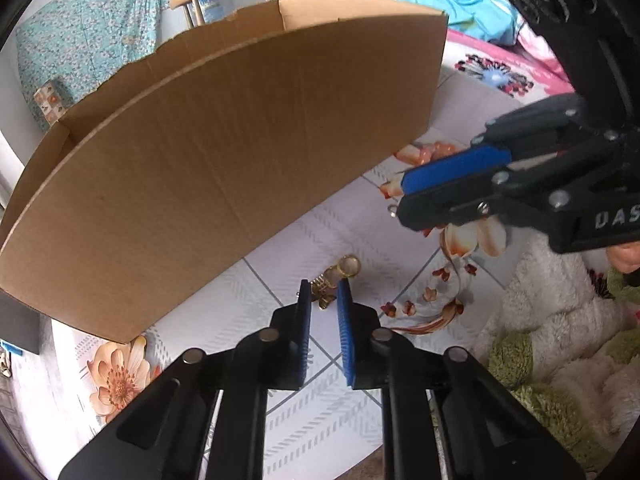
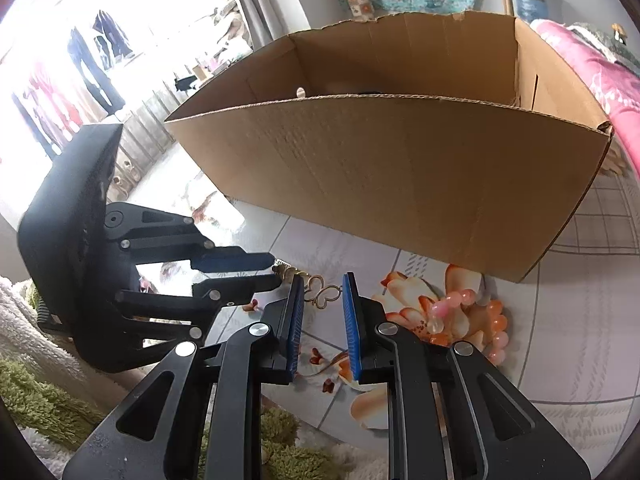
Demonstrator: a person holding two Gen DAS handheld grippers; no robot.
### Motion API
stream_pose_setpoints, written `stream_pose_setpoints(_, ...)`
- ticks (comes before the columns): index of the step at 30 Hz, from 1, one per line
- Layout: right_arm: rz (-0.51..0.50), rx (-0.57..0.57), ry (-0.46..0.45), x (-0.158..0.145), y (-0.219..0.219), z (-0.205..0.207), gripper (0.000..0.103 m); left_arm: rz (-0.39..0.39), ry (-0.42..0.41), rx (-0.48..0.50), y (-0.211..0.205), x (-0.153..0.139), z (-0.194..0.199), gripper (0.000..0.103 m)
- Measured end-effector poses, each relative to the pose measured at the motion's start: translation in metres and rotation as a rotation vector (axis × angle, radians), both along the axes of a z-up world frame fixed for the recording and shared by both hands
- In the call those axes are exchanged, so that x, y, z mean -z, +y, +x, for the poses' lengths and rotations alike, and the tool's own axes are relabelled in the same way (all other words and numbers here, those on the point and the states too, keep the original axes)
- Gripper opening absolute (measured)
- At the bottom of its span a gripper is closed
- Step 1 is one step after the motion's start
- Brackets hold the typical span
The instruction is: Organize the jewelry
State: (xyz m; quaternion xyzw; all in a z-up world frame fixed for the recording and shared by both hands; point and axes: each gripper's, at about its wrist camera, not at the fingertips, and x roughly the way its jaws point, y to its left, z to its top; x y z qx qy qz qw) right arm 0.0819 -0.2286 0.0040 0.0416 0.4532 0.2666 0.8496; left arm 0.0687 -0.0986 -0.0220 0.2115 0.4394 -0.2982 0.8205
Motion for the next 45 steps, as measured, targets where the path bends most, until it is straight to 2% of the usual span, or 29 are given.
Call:
stream_pose_setpoints(12, 0.021, 0.001, 0.0, 0.0, -0.003, -0.001, 0.017, 0.023, -0.004, 0.022, -0.01, 0.002, 0.008, 0.012)
stream_pose_setpoints(16, 0.024, 0.004, -0.002, 0.0, -0.005, -0.002, 0.017, 0.02, -0.004, 0.023, -0.009, 0.001, 0.006, 0.003)
stream_pose_setpoints(22, 0.024, 0.009, -0.007, -0.001, -0.007, -0.004, 0.017, 0.014, 0.005, 0.012, -0.003, 0.0, 0.006, 0.0)
stream_pose_setpoints(25, 0.023, 0.012, -0.009, -0.001, -0.005, -0.005, 0.017, 0.015, 0.01, 0.002, -0.002, -0.001, 0.005, 0.0)
stream_pose_setpoints(28, 0.024, 0.015, -0.011, -0.002, -0.005, -0.006, 0.017, -0.018, 0.032, -0.015, 0.003, -0.005, 0.006, 0.001)
stream_pose_setpoints(35, 0.029, 0.015, -0.011, -0.002, -0.005, -0.005, 0.017, -0.058, 0.099, -0.087, 0.009, -0.001, 0.018, 0.014)
stream_pose_setpoints(38, 0.031, 0.018, -0.014, -0.002, -0.006, -0.005, 0.017, -0.076, 0.118, -0.106, 0.01, 0.001, 0.021, 0.014)
stream_pose_setpoints(45, 0.034, 0.025, -0.01, -0.001, -0.007, -0.004, 0.017, -0.05, 0.121, -0.13, 0.006, 0.001, 0.024, 0.014)
